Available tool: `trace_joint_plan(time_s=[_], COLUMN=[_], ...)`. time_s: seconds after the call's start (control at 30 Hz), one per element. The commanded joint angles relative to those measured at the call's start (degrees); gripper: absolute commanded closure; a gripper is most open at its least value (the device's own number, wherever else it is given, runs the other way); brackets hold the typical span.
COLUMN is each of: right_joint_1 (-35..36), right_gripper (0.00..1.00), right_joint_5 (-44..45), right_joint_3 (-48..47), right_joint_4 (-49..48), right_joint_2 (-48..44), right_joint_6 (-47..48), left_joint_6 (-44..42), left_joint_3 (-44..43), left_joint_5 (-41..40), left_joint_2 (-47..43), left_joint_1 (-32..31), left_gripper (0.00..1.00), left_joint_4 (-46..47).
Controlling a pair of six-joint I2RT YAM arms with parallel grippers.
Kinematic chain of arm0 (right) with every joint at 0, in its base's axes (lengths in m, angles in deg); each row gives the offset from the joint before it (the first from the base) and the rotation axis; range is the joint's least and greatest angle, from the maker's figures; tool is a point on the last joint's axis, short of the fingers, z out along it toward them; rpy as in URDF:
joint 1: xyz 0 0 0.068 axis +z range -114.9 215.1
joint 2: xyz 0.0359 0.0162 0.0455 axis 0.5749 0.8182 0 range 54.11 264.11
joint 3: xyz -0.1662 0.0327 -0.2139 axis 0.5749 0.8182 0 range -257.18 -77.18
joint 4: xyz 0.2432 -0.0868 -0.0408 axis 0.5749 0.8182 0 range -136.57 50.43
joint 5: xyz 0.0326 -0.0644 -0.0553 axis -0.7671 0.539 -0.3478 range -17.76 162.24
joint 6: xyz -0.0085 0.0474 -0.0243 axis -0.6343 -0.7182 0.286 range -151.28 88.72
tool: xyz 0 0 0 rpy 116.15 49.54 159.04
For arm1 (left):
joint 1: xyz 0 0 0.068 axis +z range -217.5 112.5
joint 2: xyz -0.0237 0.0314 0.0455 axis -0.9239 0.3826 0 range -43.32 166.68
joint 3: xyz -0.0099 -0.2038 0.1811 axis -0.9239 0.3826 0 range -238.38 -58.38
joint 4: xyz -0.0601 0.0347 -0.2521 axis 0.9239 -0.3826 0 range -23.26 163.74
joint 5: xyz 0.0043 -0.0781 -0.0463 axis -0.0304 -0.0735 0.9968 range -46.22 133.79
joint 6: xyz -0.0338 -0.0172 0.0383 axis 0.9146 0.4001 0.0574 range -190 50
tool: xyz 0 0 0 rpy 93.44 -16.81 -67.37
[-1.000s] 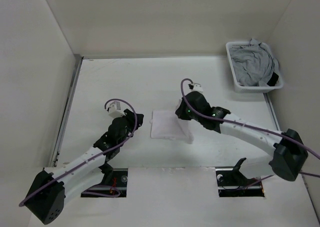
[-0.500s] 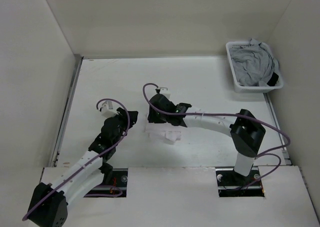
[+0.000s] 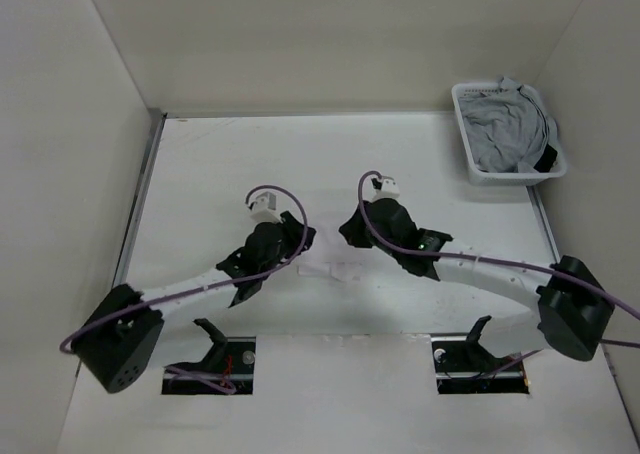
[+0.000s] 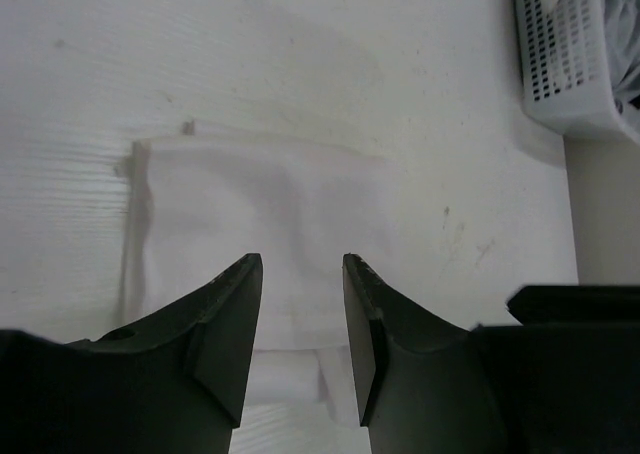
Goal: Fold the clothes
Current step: Fold the tank top
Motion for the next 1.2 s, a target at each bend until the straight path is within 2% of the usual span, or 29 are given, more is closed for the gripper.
trace_joint_plan(time_s=[0.0,0.07,0.2,0.53,0.77,0.93,1.07,1.17], right_joint_1=[-4.8,-7.7,-12.1,-17.2,-17.6,-17.3,-17.3,-16.5], right_gripper=[0.96,0.96,0.96,0.96,0.96,0.95,0.93,0.89], right_joint_5=[-6.0,-10.3,-13.1,-16.1,-15.7,-16.1,-16.3,-16.6], right_joint_3=[3.9,4.3,4.9,7.8,7.8,8.2,8.5,8.9], right_joint_4=[-9.5,-13.7,-21.4,-32.3,-32.3,-31.9,-30.6,-29.8], right_joint_2=[4.4,7.7,14.0,26.3,26.7,23.2,20.7,18.9], right_joint_6=[2.4,2.9,2.4,-3.7,-5.0,-4.6,-4.3,-4.1], left_joint_6=[-0.9,-0.4,0.9,2.4,-4.2,-8.3,-12.7,-12.8], left_joint_3=[-3.5,-3.2,-0.6,8.7,10.6,7.9,5.4,3.9], left_joint_5=[-0.1,0.0,0.6,-0.9,-7.0,-9.6,-9.4,-9.3], left_joint_2=[8.5,13.1,15.8,6.0,5.1,-3.9,-6.9,-7.1], left_joint_1=[-2.2,-2.6,-3.3,-7.0,-12.9,-12.9,-12.2,-12.0], left_gripper=[0.63,0.64,0.64,0.65,0.65,0.67,0.76,0.85], left_joint_4=[9.1,11.5,13.0,8.8,9.2,3.9,1.3,-0.8])
